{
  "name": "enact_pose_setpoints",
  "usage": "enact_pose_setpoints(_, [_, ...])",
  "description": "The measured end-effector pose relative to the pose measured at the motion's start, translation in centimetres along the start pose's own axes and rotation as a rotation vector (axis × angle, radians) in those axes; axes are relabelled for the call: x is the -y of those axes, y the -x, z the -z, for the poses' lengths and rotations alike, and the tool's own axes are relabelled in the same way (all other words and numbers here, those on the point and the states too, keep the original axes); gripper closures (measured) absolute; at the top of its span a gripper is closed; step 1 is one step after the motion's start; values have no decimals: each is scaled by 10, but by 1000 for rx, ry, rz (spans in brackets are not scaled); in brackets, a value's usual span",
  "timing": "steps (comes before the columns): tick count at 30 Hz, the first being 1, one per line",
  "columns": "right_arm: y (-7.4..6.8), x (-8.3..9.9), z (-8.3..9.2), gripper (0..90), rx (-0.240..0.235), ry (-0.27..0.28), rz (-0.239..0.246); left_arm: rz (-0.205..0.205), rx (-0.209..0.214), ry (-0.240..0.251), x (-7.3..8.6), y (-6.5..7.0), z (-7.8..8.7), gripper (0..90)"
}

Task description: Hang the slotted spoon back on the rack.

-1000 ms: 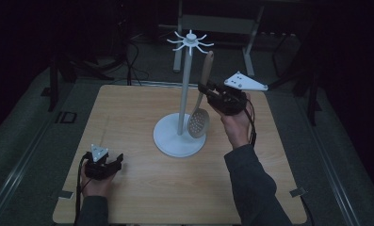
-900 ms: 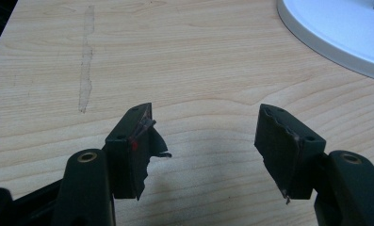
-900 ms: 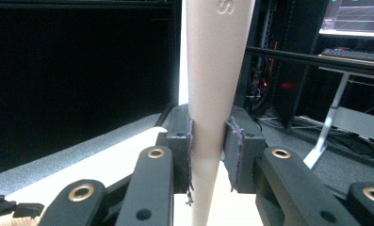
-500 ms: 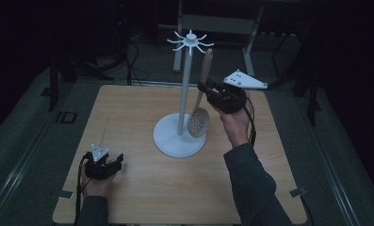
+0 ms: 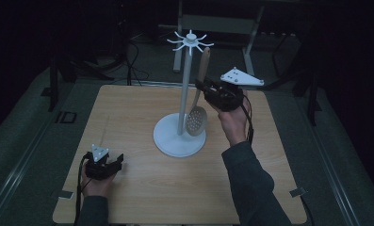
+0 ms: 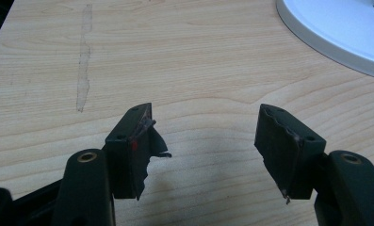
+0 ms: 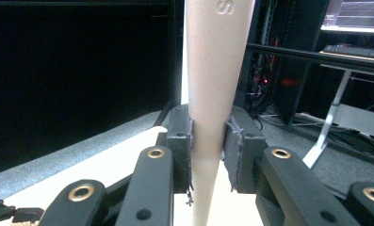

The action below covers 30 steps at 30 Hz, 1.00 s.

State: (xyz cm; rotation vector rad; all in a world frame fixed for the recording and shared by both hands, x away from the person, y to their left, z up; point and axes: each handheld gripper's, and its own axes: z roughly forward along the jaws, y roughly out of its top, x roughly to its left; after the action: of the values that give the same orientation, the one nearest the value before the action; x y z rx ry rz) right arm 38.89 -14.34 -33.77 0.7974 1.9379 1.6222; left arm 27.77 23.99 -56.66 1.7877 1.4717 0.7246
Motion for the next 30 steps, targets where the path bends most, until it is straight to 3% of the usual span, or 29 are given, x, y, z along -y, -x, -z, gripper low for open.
enact_pose_setpoints(30, [-2,2,-13,737,-2,-27,-9,3,1,2,0,-1,0,380])
